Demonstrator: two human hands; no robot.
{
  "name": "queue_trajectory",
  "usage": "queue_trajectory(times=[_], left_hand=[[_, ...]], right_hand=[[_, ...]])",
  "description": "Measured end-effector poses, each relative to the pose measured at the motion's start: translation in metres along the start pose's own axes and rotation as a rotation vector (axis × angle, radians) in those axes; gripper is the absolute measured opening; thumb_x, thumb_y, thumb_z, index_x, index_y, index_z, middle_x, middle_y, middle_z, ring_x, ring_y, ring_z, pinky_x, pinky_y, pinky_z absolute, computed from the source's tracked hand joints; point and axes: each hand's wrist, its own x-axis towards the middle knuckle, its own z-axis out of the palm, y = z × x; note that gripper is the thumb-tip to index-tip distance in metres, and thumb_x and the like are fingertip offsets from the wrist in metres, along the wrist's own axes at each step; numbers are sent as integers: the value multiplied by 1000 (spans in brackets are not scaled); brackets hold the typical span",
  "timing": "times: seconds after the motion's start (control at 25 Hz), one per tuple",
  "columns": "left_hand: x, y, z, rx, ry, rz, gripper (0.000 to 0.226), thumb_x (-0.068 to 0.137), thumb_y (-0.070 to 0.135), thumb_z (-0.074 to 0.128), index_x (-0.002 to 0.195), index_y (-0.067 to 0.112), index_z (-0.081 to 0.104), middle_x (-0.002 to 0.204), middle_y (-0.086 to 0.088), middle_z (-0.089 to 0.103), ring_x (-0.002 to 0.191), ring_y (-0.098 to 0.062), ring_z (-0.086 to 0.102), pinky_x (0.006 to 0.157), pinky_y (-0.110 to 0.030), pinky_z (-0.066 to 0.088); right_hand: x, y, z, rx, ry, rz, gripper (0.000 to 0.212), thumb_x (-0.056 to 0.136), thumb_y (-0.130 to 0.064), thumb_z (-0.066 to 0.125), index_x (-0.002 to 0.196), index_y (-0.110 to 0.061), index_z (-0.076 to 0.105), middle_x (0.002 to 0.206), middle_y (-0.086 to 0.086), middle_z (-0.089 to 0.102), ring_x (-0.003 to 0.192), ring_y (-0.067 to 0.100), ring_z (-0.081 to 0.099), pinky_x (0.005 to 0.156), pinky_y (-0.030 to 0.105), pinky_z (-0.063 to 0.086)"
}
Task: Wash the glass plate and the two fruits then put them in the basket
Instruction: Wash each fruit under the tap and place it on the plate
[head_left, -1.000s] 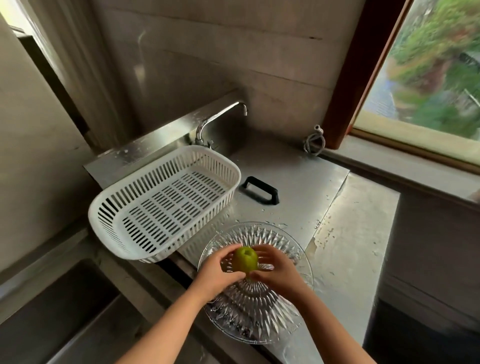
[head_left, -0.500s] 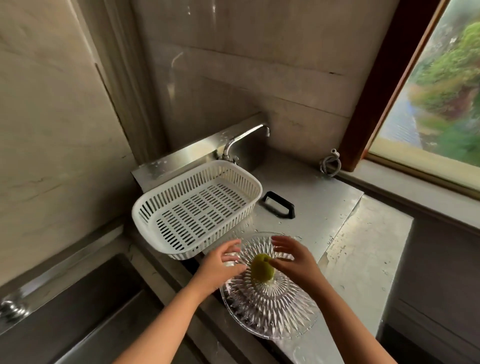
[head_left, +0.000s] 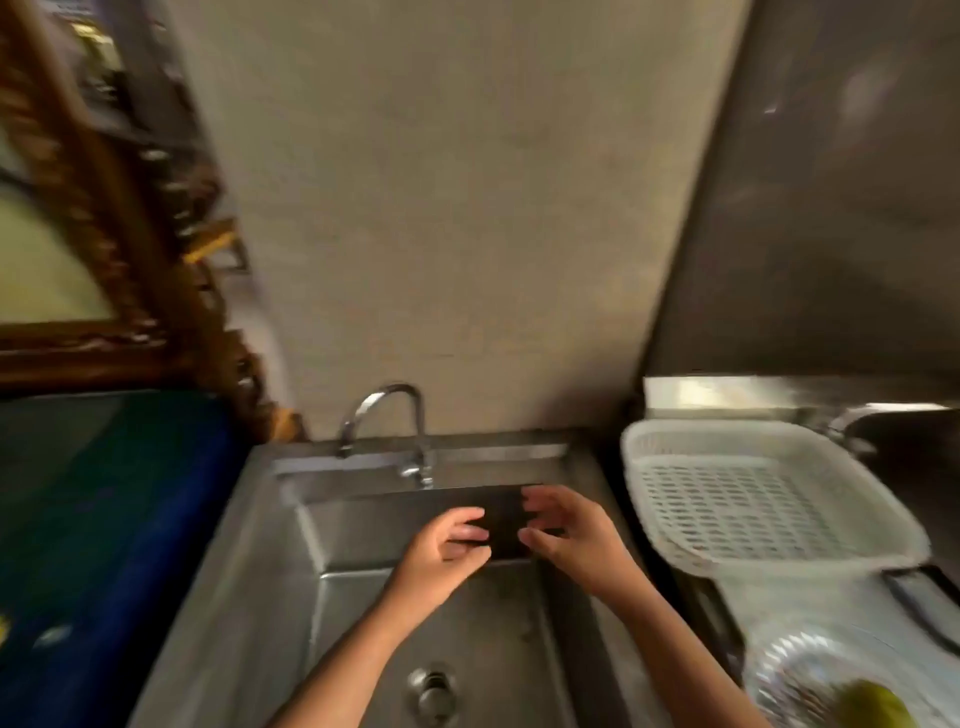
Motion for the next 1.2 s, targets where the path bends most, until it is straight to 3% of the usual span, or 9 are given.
queue_trajectory(times=[0.12,0.2,0.32,0.44,0.52,0.64,0.84,1.0,1.2], left_hand=[[-47,-32,-103,-34,247,-106,39,82,-1,62,119,6,55,103,-12,62,82,-8,60,68,-5,47],[-80,-59,-166,-39,412,-171,39,82,-1,62,120,3,55,104,-14,63,88,-15,60,71,-12,48],[-128,-94,-244,-54,594,-261,40,82,-4,60,122,-1,53,105,-19,63,87,-18,60,69,-17,47],[-171,-136,-311,-108,743,-355,39,82,-9,58,120,-3,52,97,-16,60,66,-1,63,57,-9,47],[-192,-164,-349,-155,830,-423,38,83,-3,59,120,2,54,98,-12,63,73,-5,64,60,-15,48],[-199,-208,-401,-250,906,-494,34,87,9,58,120,11,53,115,-12,61,101,-23,61,81,-34,48],[-160,-260,-455,-452,933,-560,33,93,22,49,125,21,45,122,-7,54,101,-23,58,85,-39,48],[-129,-282,-471,-486,918,-638,38,93,32,47,128,17,46,123,-10,56,103,-24,58,82,-38,53],[-125,-292,-471,-551,954,-586,21,89,24,55,110,20,57,120,-11,59,101,-24,61,68,-32,55]], right_hand=[[27,-43,104,-16,-190,-63,36,73,-10,74,107,-15,63,101,1,68,87,14,66,83,29,54],[37,-75,174,18,-322,-96,34,74,-10,74,107,-15,64,99,1,66,81,12,65,79,31,53],[45,-109,269,49,-462,-109,35,75,-9,73,108,-13,63,95,2,64,69,5,63,72,25,52],[51,-129,364,50,-568,-97,39,75,-5,73,111,-8,61,94,3,59,53,-7,59,56,6,46],[52,-138,421,37,-624,-75,46,73,-6,75,116,-7,58,98,3,58,65,2,60,63,12,48],[56,-144,497,-4,-677,-80,62,71,-13,78,127,-11,53,109,5,56,89,17,57,85,28,49],[71,-138,591,-88,-699,-90,83,70,-27,78,140,-21,35,140,6,43,124,20,46,103,34,43],[78,-130,632,-102,-730,-46,82,70,-33,75,140,-19,34,137,6,48,123,20,49,101,34,45],[72,-120,637,-2,-680,-71,66,69,-32,77,127,-15,52,123,1,62,108,14,59,88,24,48]])
